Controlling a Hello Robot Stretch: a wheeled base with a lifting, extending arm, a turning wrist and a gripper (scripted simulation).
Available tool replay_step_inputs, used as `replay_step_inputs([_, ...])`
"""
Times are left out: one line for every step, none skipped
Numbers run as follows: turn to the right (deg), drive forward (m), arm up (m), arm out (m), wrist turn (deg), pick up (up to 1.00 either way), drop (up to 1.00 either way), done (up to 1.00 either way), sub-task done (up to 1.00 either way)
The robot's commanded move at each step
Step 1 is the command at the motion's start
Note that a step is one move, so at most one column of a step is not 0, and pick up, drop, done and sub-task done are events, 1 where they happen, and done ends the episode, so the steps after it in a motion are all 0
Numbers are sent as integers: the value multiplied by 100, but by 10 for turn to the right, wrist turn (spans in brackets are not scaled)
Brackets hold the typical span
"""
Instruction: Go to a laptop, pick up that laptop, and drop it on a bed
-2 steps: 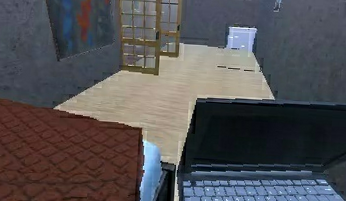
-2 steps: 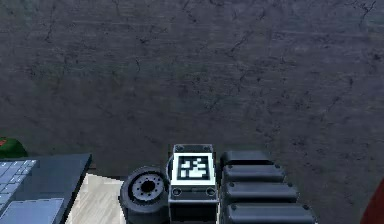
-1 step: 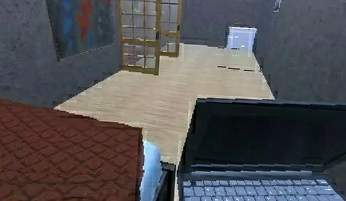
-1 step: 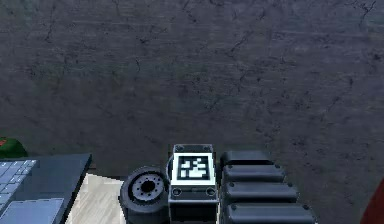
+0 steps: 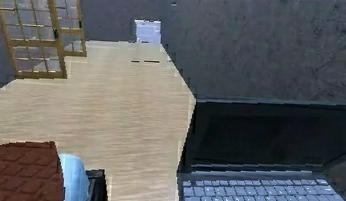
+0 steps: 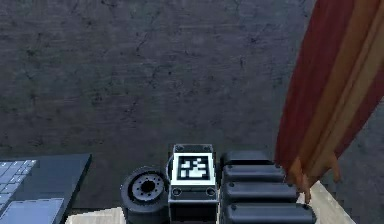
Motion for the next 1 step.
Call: replay_step_inputs([-300, 0, 0, 0, 0, 0, 0, 0, 0])
